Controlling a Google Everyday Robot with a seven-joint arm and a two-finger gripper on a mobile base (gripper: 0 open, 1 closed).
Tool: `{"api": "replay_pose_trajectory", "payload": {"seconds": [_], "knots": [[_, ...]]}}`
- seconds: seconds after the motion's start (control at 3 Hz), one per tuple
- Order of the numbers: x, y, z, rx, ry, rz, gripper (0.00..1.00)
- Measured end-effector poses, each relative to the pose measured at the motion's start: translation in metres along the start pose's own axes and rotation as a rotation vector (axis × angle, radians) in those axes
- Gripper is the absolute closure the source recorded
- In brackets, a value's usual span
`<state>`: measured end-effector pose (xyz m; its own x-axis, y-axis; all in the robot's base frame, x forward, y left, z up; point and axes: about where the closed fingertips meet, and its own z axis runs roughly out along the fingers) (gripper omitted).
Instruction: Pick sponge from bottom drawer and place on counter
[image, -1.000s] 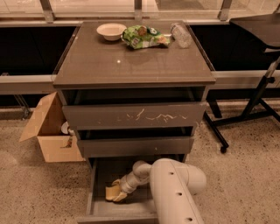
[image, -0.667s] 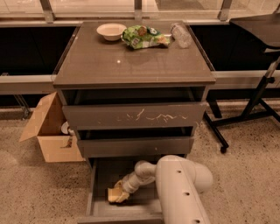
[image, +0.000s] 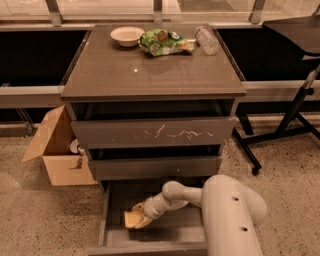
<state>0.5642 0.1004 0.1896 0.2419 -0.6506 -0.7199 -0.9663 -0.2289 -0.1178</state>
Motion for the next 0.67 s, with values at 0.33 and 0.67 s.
{"api": "replay_pose_trajectory", "payload": {"seconds": [0.33, 0.67], "knots": [[-0.0077, 0.0064, -0.0147, -0.02, -0.096, -0.042, 1.0], [-0.0119, 0.0129, -0.0158, -0.05, -0.116, -0.054, 1.0]]}}
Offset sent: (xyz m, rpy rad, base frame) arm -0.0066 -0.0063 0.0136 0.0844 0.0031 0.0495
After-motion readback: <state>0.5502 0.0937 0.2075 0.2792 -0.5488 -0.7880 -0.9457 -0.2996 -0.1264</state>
